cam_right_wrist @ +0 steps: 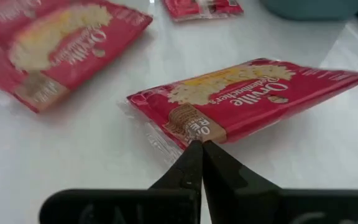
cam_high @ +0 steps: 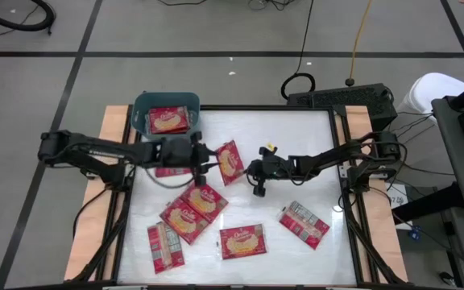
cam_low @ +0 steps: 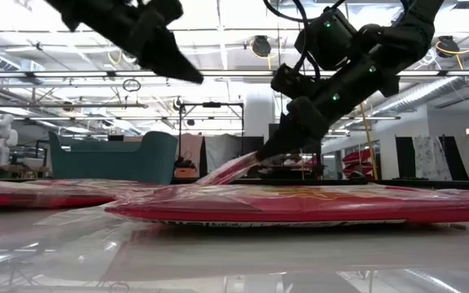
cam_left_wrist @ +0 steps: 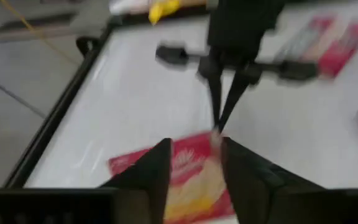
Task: Sort popcorn bags into baskets
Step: Put the red popcorn bag into the blue bin
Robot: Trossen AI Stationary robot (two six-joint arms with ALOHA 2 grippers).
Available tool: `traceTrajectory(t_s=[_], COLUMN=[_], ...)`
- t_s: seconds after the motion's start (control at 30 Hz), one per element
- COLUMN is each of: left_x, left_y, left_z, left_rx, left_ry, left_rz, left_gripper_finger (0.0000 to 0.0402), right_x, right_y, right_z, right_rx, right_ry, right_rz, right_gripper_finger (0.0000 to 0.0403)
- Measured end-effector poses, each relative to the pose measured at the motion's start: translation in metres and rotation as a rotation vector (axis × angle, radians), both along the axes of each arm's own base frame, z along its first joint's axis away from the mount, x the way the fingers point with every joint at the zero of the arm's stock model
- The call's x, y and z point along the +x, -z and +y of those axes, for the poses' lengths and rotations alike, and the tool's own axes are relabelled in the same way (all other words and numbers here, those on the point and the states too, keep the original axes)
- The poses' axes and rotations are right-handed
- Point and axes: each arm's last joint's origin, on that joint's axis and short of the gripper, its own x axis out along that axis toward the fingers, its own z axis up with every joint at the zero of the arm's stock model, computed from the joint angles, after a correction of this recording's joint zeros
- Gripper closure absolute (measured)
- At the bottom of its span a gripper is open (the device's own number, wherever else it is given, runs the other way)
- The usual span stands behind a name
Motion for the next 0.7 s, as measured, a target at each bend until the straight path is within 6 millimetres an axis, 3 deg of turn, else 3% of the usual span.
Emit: traceTrajectory(t_s=[0.13, 0.3, 0.47, 0.7], left_x=[0.014, 0.036, 0.064, 0.098], left_y=[-0.006, 0.007, 0.017, 0.032], left_z=[0.028, 0.069, 0.097, 0.116], left_rx=[0.061, 0.068, 0.071, 0.082], left_ry=[0.011, 0.060, 0.136, 0.288], left_rz=[0.109, 0.205, 0.327, 0.537], left_gripper_finger=[0.0180, 0.0123, 0.0119, 0.0150], right_x=[0.000, 0.000, 0.000, 0.001], right_y=[0.000, 0.000, -0.001, -0.003], right_z=[-0.002, -0.007, -0.014, -0.019], right_rx=[-0.084, -0.185, -0.296, -0.475], right_ry=[-0.039, -0.095, -0.152, -0.251], right_rz=[0.016, 0.040, 0.069, 0.094], right_gripper_finger=[0.0403, 0.0403, 0.0403, 0.0403])
